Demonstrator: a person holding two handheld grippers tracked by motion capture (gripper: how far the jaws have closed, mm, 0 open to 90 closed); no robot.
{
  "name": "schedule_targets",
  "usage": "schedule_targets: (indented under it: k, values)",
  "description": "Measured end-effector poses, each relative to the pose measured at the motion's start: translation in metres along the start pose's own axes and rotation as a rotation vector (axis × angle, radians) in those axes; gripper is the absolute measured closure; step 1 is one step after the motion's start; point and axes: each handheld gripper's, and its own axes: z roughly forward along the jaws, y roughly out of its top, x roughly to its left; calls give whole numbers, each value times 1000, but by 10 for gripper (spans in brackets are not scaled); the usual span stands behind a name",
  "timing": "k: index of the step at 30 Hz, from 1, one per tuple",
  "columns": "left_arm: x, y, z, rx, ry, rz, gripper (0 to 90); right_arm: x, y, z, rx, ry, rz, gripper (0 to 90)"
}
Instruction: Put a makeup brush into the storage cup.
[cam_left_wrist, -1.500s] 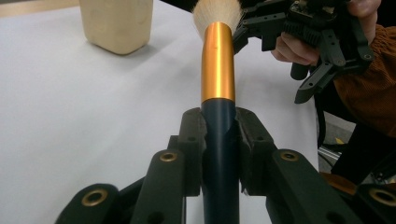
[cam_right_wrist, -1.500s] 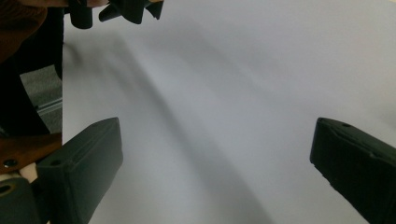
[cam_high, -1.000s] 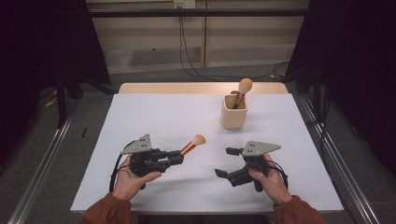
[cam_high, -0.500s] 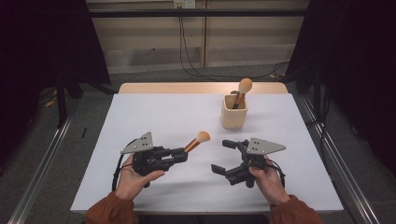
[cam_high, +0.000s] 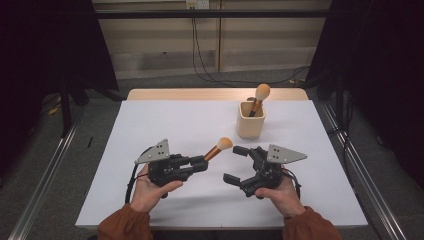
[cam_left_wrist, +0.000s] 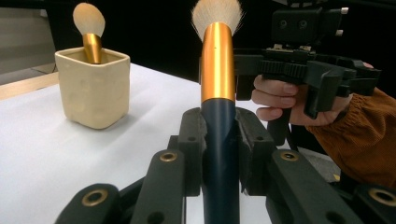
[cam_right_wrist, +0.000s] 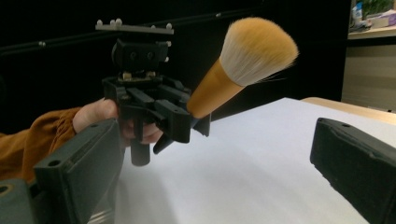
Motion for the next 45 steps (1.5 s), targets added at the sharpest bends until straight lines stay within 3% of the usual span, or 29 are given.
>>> schedule_targets:
  k: [6, 16, 20, 23, 30, 41, 45]
  values:
    - [-1, 1, 5, -30, 2, -7, 744, -2, 3, -2, -66, -4, 31, 75]
    - [-4, 4, 15, -49, -21, 11, 744, -6, 4, 2, -101, -16, 48, 225]
    - [-5, 2, 18, -63, -31, 11, 745, -7, 5, 7, -122, 13, 79, 298]
    - [-6, 2, 19, -68, -44, 12, 744, -7, 5, 9, -127, 21, 90, 344]
    - [-6, 0, 21, -58, -32, 26, 744, -6, 3, 16, -122, 39, 97, 469]
    - [-7, -1, 23, -57, -47, 30, 744, -9, 1, 17, -149, 72, 160, 675]
    - [-7, -2, 24, -60, -47, 31, 742, -9, 1, 16, -148, 82, 172, 694]
